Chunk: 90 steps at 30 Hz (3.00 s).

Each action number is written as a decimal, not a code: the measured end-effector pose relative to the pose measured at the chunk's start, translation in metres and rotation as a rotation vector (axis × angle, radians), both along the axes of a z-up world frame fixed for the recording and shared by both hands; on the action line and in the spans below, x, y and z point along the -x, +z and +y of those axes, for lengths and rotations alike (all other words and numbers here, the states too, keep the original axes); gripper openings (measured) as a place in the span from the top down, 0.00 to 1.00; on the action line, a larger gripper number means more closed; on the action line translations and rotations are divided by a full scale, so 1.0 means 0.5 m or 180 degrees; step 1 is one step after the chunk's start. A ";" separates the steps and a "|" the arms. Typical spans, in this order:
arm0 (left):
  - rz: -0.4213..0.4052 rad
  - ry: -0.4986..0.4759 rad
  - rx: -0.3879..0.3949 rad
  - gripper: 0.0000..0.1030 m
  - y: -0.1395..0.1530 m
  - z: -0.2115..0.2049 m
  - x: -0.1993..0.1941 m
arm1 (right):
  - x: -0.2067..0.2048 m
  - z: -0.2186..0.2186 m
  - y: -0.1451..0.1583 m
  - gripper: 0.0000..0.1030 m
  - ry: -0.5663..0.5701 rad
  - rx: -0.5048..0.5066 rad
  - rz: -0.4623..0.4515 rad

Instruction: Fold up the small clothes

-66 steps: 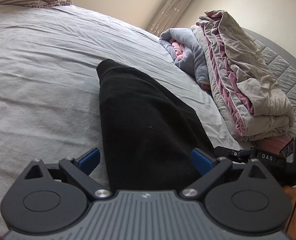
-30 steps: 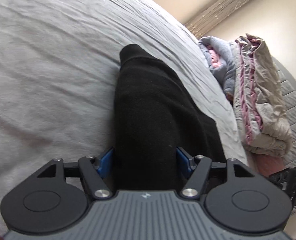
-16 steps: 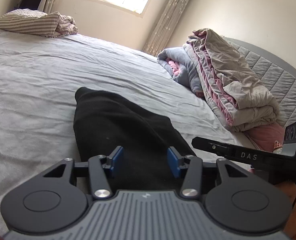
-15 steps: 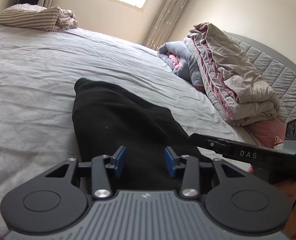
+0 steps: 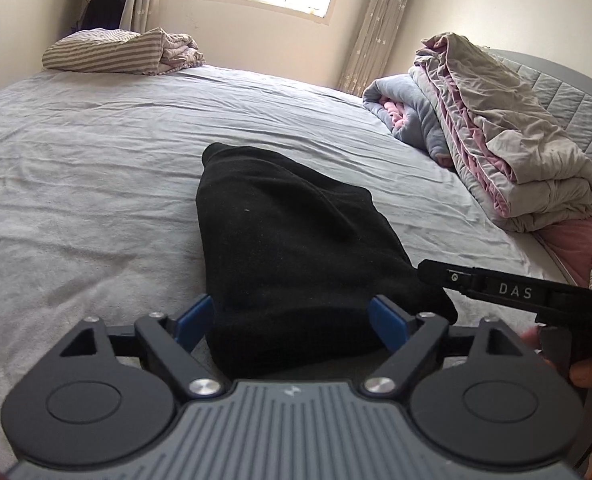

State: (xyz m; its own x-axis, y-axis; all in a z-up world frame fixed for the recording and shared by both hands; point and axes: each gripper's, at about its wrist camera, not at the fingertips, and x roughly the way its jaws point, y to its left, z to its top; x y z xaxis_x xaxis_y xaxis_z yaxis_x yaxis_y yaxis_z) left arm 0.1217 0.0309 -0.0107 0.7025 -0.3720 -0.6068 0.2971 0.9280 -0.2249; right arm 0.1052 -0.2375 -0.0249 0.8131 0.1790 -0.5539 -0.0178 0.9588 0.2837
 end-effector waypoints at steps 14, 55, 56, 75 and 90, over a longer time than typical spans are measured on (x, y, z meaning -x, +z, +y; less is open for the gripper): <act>0.0108 0.0494 -0.0414 0.01 0.054 0.029 0.162 | 0.191 0.037 0.056 0.09 -0.0254 0.0318 -0.0116; 0.0421 0.0877 -0.1046 0.01 -0.014 -0.003 0.171 | 0.216 0.145 0.022 0.00 -0.0398 0.1090 0.0352; 0.0431 0.0885 -0.1054 0.01 -0.017 -0.004 0.170 | 0.215 0.146 0.021 0.00 -0.0401 0.1091 0.0366; 0.0461 0.0896 -0.1133 0.01 -0.024 -0.010 0.172 | 0.215 0.151 0.015 0.00 -0.0356 0.1041 0.0420; 0.0466 0.0860 -0.1105 0.01 -0.024 -0.017 0.174 | 0.213 0.152 0.011 0.00 -0.0359 0.1027 0.0425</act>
State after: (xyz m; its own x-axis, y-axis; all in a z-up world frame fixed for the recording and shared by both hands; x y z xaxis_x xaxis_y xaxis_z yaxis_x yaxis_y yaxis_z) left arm 0.0347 0.0223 -0.0228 0.6439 0.0555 -0.7631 0.0224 0.9956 0.0913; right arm -0.0013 -0.1617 -0.0192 0.7346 -0.1090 -0.6697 0.1100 0.9931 -0.0410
